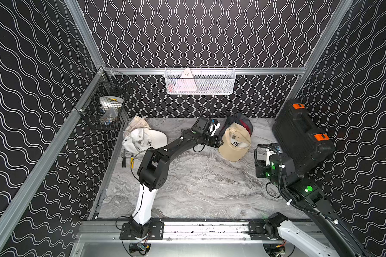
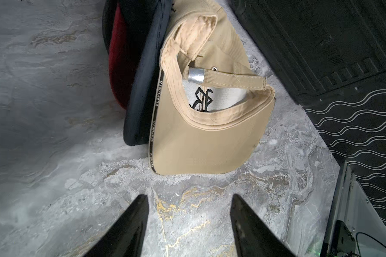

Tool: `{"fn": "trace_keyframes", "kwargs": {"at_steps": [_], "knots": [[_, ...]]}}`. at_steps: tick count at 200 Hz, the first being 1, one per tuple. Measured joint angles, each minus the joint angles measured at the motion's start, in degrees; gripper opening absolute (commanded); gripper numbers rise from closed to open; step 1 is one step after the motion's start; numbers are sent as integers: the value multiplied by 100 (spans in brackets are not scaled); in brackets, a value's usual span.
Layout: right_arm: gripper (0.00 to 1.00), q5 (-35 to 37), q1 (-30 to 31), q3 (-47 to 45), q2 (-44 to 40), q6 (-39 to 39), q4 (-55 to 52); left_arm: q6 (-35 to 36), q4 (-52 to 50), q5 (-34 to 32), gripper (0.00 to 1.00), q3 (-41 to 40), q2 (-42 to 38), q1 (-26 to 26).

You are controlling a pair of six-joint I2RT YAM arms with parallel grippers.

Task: Open the adjustable buckle of the baseball cap
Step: Pick up the baseball cap.

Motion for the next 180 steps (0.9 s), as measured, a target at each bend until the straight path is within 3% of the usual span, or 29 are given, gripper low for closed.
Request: {"fn": "trace_keyframes", "kwargs": {"at_steps": [180], "knots": [[41,4,-46,-74,52,-26,85,-33,111,-199,60,870,1198,-11]]}}
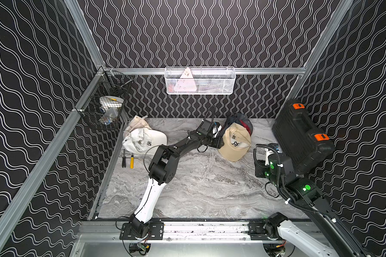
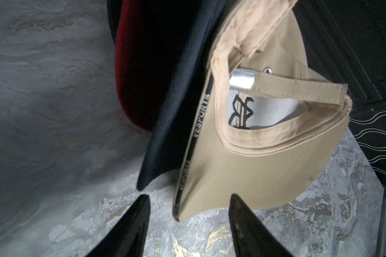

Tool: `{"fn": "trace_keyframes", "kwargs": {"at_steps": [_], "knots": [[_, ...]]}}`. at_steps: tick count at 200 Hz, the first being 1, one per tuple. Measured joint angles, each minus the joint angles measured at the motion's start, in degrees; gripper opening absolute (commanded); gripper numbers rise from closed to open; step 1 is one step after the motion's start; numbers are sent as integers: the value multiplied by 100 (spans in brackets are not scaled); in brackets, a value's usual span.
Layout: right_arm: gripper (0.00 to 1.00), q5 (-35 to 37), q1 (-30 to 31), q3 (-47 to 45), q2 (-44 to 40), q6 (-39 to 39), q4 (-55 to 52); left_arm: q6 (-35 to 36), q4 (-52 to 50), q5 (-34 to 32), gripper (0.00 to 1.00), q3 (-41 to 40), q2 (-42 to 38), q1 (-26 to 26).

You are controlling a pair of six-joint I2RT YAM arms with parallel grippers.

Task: Open the adjustable buckle of the baseball cap
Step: Pick up the baseball cap.

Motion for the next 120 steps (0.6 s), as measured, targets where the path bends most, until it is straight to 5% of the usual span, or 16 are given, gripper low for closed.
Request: {"fn": "trace_keyframes", "kwargs": {"at_steps": [24,69,120], "knots": [[41,0,-9,0,2,-35,44,-52,20,20,56,66,129,0],[41,13,-9,-13,15,-37,72,-160,155,52,26,68,199,0],[41,24,-9,-13,24,-42,81,-177,275,247,7,-7,164,-9]]}}
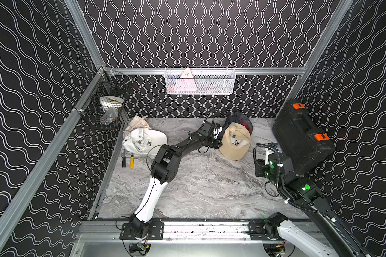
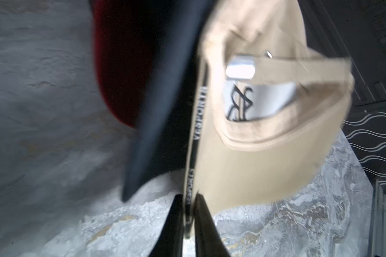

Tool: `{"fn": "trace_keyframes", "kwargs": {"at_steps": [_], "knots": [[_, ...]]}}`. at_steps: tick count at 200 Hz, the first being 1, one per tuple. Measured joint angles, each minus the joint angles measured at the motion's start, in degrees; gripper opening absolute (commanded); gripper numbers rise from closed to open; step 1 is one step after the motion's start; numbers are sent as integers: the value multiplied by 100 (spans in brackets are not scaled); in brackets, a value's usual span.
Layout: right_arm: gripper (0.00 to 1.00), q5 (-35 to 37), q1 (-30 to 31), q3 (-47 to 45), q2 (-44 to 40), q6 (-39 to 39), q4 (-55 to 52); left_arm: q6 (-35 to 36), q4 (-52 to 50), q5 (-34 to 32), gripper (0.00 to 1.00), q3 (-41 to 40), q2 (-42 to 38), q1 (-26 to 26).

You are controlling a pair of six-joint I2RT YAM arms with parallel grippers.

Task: Open the adjustable buckle of the baseball cap
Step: Pick up the baseball cap.

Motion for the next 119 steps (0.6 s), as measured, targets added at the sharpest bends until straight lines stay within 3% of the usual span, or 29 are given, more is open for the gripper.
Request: {"fn": "trace_keyframes", "kwargs": {"at_steps": [34,119], "knots": [[41,9,0,-11,-24,0,0,-44,101,22,0,-153,-184,0],[41,42,0,-26,-46,2,2,-105,177,170,0,-807,-815,-4]]}}
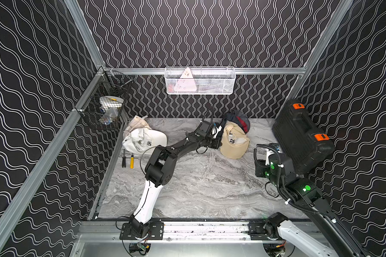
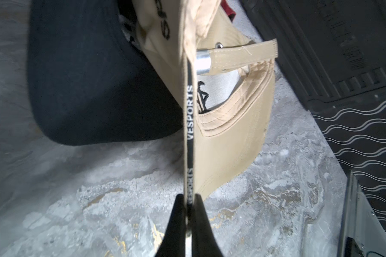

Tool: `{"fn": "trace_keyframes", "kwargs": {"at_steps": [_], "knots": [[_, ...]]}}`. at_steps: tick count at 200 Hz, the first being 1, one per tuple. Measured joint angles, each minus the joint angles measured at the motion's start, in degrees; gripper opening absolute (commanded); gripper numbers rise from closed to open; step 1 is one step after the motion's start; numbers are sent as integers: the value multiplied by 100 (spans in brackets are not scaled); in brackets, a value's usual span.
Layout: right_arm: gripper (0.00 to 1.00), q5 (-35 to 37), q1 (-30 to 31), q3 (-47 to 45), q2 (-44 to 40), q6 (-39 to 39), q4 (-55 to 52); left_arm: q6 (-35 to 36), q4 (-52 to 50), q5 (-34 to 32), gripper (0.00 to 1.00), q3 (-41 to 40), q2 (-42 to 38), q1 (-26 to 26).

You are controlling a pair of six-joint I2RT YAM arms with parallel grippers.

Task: Open the adjustable buckle of the baseball cap
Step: Pick up the baseball cap.

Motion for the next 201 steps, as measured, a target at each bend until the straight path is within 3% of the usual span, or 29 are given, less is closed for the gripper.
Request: {"fn": "trace_keyframes", "kwargs": {"at_steps": [106,201], "knots": [[44,48,-57,2,81,4,2,201,-98,131,0,-903,-1121,-192],[49,-68,-83,2,192,22,11,643,-470,-308,0,-2549,-2990,-282]]}}
